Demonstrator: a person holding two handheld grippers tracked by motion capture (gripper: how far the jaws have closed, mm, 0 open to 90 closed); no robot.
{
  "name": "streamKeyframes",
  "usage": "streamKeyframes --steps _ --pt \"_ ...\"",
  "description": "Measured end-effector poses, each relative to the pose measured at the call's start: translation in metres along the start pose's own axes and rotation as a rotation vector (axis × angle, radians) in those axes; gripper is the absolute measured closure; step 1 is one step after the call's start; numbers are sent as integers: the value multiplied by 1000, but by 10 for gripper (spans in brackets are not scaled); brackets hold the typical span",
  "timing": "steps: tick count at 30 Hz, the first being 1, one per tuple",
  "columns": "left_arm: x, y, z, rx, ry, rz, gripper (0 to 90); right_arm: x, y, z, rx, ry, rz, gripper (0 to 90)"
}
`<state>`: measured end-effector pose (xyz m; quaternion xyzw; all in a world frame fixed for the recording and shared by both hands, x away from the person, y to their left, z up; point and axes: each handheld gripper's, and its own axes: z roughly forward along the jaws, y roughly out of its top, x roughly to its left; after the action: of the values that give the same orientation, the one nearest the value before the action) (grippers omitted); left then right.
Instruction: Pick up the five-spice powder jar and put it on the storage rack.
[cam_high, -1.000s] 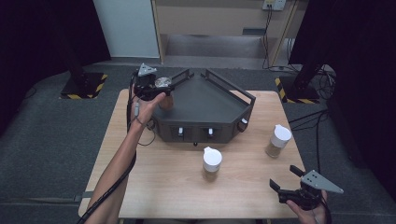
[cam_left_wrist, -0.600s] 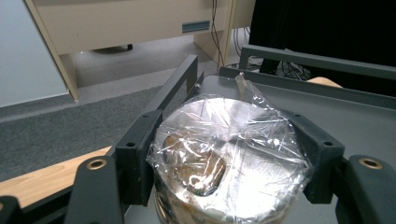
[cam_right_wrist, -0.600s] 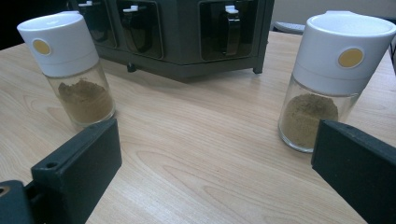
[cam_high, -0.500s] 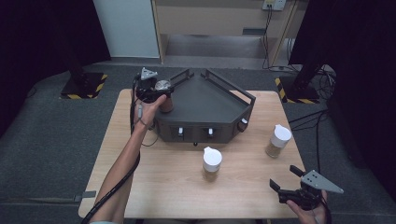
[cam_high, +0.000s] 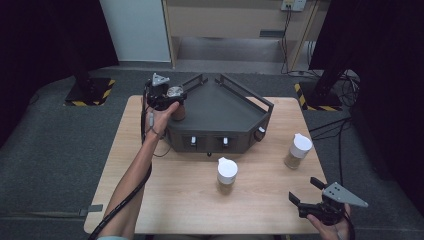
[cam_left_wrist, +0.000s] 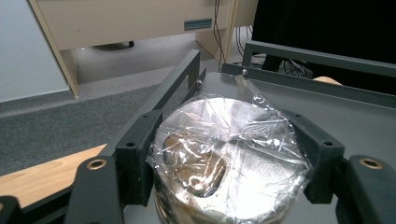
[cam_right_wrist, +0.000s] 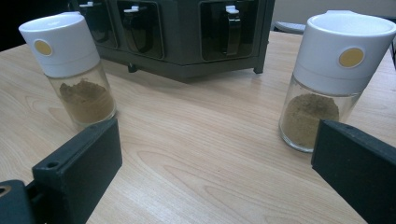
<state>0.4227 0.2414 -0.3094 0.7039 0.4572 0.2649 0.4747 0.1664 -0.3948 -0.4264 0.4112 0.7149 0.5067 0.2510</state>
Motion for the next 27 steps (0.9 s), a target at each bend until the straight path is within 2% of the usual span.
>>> streamKeyframes --steps 11,15,20,27 --pt "1 -4 2 -9 -1 -7 332 0 0 0 -1 0 1 20" --pt "0 -3 2 -10 3 4 326 0 0 0 0 1 -3 20" --pt "1 -1 -3 -42 -11 -13 181 1 1 -1 0 4 -3 20" --pt "4 3 -16 -94 -23 -1 78 1 1 -1 2 6 -6 18"
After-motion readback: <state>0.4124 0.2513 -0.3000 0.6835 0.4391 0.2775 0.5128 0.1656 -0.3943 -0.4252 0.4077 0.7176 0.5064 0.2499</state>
